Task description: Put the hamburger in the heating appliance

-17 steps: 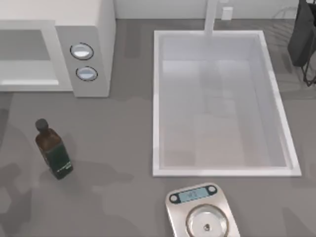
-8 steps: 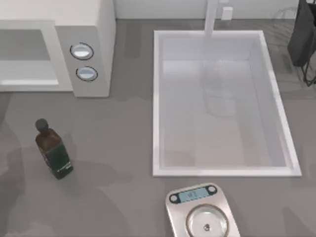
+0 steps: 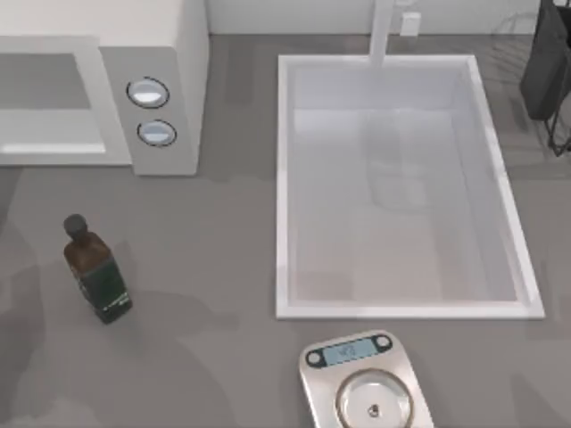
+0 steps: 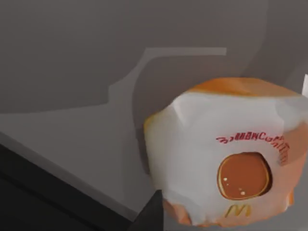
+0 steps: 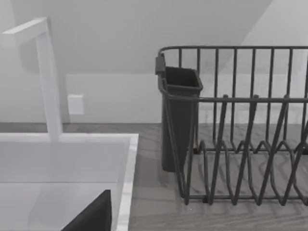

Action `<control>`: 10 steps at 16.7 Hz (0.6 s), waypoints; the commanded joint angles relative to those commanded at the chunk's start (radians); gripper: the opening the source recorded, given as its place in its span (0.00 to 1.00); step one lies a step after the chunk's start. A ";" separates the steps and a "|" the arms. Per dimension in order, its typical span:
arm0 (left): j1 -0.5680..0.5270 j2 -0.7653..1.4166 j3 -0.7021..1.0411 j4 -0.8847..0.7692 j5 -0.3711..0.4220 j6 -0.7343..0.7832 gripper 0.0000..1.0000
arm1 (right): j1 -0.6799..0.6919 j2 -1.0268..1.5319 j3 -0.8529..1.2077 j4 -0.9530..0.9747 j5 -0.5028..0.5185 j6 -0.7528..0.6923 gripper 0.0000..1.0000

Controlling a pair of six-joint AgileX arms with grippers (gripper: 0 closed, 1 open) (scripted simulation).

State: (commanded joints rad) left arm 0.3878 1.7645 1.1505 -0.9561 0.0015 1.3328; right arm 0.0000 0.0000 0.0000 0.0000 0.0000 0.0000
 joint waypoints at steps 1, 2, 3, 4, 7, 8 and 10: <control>0.003 0.007 -0.007 0.019 -0.001 -0.002 1.00 | 0.000 0.000 0.000 0.000 0.000 0.000 1.00; 0.006 0.018 -0.018 0.043 -0.002 -0.002 1.00 | 0.000 0.000 0.000 0.000 0.000 0.000 1.00; 0.008 0.032 -0.031 0.071 -0.003 -0.001 1.00 | 0.000 0.000 0.000 0.000 0.000 0.000 1.00; 0.009 0.048 -0.047 0.102 -0.003 0.000 1.00 | 0.000 0.000 0.000 0.000 0.000 0.000 1.00; 0.014 0.100 -0.097 0.204 -0.002 0.006 1.00 | 0.000 0.000 0.000 0.000 0.000 0.000 1.00; 0.015 0.116 -0.112 0.236 -0.002 0.008 1.00 | 0.000 0.000 0.000 0.000 0.000 0.000 1.00; 0.018 0.142 -0.136 0.285 -0.002 0.011 1.00 | 0.000 0.000 0.000 0.000 0.000 0.000 1.00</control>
State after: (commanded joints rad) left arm 0.4058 1.9065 1.0144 -0.6711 -0.0005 1.3440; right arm 0.0000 0.0000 0.0000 0.0000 0.0000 0.0000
